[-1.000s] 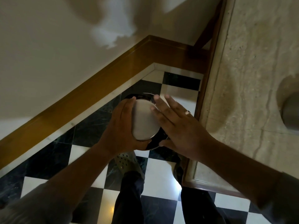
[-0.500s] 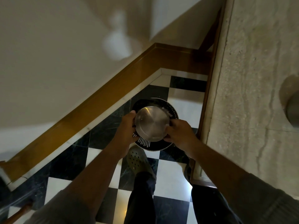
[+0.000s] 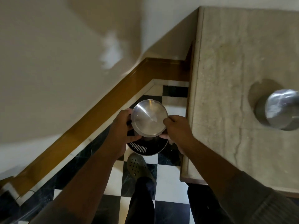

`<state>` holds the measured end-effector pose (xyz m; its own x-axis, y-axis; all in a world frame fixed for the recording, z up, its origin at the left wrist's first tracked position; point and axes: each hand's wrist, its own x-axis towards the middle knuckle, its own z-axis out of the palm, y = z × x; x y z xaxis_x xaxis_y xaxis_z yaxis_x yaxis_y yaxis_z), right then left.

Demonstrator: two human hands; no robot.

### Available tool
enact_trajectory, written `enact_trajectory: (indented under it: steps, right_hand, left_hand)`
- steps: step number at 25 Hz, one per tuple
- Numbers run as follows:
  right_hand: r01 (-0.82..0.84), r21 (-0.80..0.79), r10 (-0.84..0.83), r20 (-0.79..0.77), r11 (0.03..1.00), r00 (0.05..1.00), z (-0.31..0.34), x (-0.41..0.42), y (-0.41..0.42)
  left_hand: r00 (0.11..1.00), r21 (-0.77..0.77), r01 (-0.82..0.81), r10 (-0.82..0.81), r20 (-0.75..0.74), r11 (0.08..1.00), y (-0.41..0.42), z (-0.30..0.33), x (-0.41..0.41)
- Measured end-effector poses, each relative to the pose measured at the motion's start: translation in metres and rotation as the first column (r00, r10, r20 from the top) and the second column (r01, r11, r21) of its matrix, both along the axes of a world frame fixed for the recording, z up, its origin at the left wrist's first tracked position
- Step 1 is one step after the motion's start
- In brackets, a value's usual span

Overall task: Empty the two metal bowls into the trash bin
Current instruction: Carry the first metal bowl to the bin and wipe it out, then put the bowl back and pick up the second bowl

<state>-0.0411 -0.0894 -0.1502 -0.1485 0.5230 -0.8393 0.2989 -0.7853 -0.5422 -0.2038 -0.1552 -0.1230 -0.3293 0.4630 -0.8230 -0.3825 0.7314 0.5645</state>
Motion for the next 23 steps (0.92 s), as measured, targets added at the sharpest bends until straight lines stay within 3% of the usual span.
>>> enact_trajectory:
  steps: [4, 9, 15, 23]
  right_hand:
    - [0.075, 0.103, -0.075, -0.008, 0.992, 0.997, 0.034, 0.031, 0.023]
    - [0.109, 0.243, -0.146, 0.136, 0.964, 0.980, 0.056, 0.095, 0.048]
    - [0.271, 0.202, -0.311, 0.208, 0.941, 0.927, 0.039, 0.163, 0.067]
    - [0.280, 0.230, -0.326, 0.190, 0.932, 0.926, 0.022, 0.174, 0.077]
  left_hand:
    - [1.000, 0.028, -0.010, 0.010, 0.001, 1.000, 0.035, 0.045, 0.031]
    - [0.998, 0.026, 0.055, -0.056, 0.020, 0.998, 0.077, 0.069, 0.095]
    - [0.989, -0.054, 0.150, -0.149, 0.019, 0.987, 0.125, 0.056, 0.166]
    - [0.978, -0.024, 0.207, -0.207, -0.033, 0.978, 0.139, 0.041, 0.190]
